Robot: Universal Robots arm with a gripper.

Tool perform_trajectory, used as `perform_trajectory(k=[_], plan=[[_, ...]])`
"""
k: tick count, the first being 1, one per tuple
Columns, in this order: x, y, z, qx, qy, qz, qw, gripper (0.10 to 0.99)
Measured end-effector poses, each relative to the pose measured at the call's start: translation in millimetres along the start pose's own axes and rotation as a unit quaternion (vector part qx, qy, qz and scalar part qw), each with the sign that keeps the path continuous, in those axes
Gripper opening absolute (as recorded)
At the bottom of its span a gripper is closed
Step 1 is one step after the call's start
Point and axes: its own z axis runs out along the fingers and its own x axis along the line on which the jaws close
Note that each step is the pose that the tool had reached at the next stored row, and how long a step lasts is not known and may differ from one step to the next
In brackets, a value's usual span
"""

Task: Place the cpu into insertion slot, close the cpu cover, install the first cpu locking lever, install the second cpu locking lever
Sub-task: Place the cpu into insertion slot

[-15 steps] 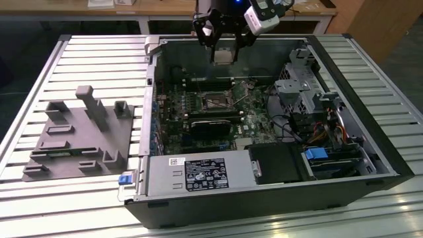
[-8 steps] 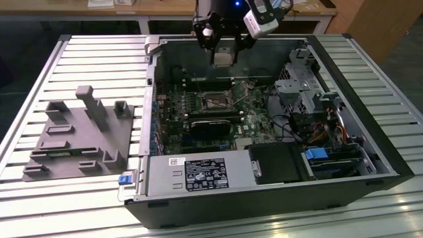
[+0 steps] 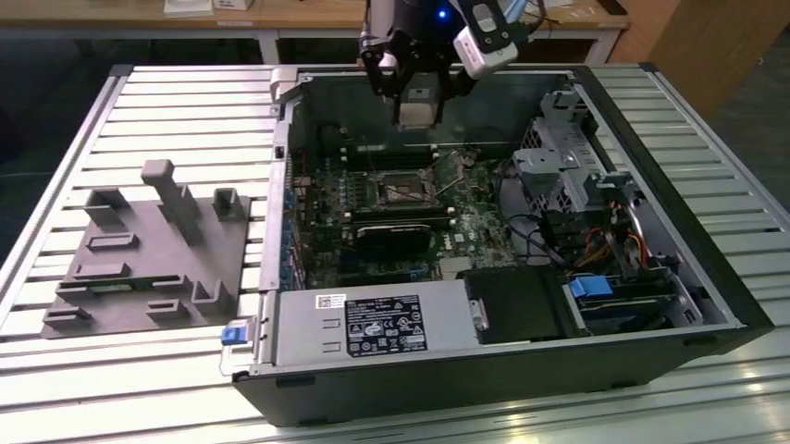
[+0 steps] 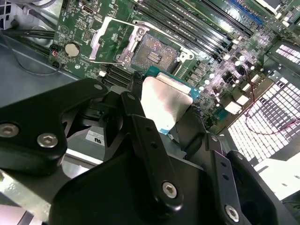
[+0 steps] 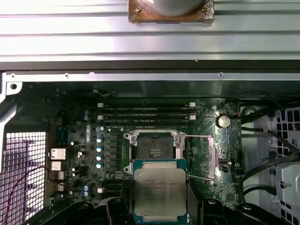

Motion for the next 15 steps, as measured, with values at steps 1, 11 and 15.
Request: perform_trajectory(k=[1,11,15], plan=[[0.0,-0.1,0.9,0.0000,0.0000,0.000,1.0000,0.537],[-0.2,-1.0,10.9,0.0001,0.0000,0.000,1.0000,0.537],[-0.3,-1.5,17.1,0.0000,0.0000,0.000,1.0000,0.537]])
